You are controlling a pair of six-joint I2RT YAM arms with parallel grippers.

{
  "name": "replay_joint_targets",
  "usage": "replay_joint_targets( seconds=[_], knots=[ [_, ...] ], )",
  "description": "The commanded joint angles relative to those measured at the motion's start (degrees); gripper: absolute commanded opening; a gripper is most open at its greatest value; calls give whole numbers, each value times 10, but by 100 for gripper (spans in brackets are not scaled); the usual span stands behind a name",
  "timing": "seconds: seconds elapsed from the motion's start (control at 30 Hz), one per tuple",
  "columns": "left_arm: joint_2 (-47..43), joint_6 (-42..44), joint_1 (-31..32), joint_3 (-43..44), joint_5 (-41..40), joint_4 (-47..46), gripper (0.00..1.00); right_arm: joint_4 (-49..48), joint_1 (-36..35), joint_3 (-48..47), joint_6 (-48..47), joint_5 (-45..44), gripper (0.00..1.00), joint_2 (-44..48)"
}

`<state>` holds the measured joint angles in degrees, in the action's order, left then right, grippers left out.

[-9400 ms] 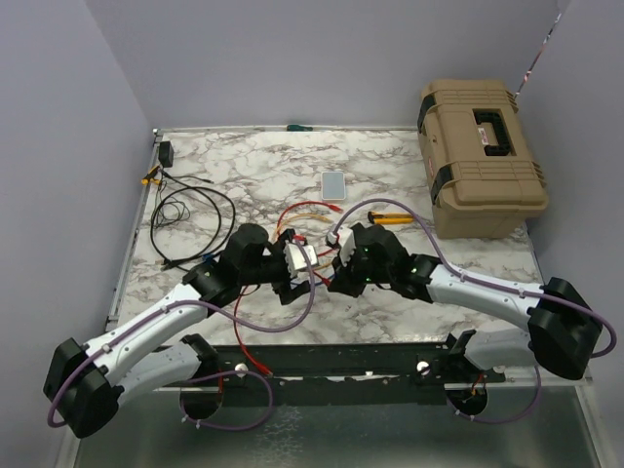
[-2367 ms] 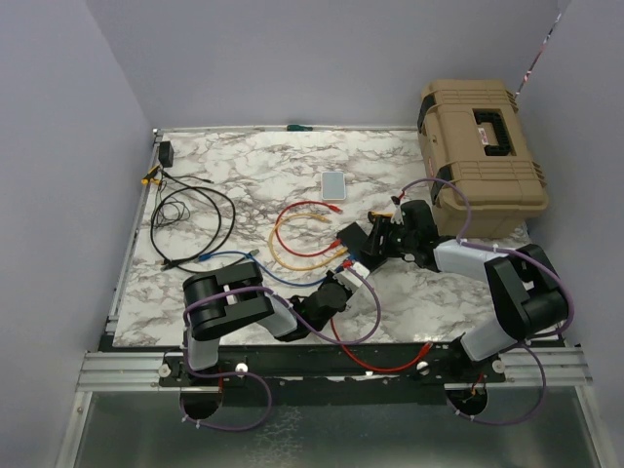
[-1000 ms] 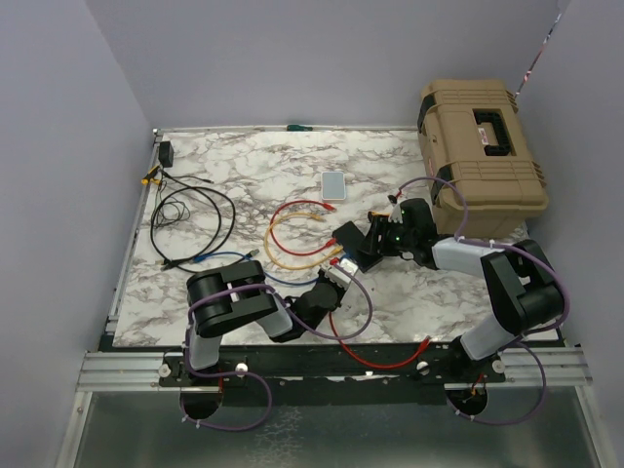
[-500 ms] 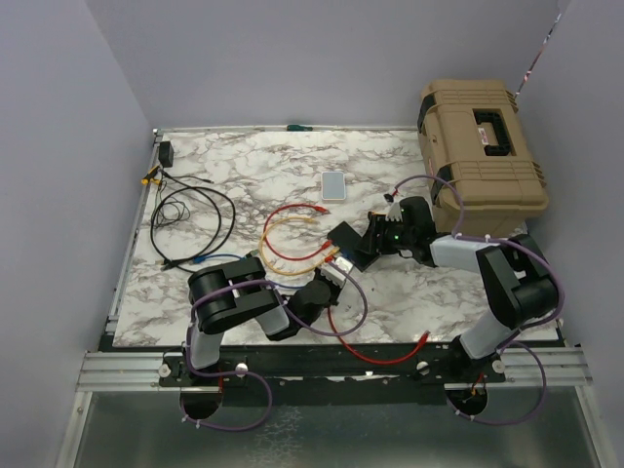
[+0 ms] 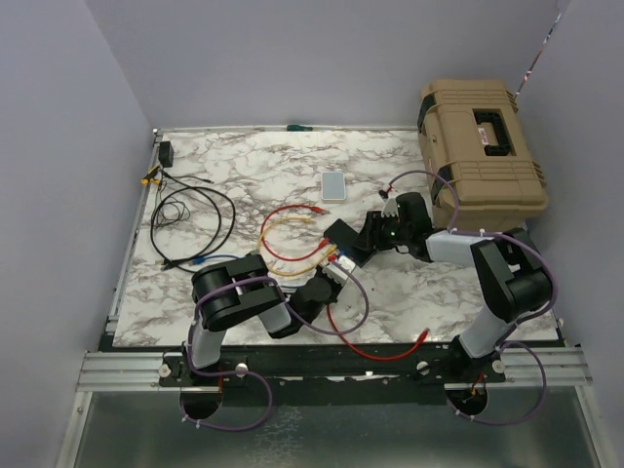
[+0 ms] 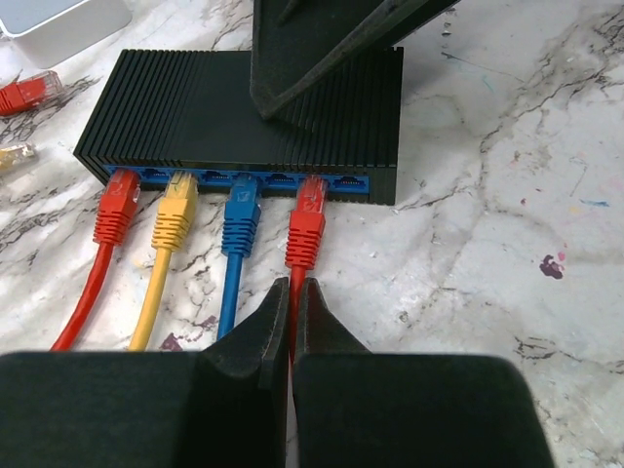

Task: Insert the plug into the switch port
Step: Insert the connector into the switch port.

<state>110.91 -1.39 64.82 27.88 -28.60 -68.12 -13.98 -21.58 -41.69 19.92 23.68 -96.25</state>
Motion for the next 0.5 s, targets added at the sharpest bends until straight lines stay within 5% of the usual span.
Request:
replay_joint_targets(
  seconds=[0.0, 0.47],
  knots=[
    [1, 9, -26, 45, 43, -80, 0, 52, -39, 2, 1, 100, 54, -24],
    [2, 32, -51, 94, 66, -94, 0, 62, -59, -18, -14, 154, 54, -53]
  ],
)
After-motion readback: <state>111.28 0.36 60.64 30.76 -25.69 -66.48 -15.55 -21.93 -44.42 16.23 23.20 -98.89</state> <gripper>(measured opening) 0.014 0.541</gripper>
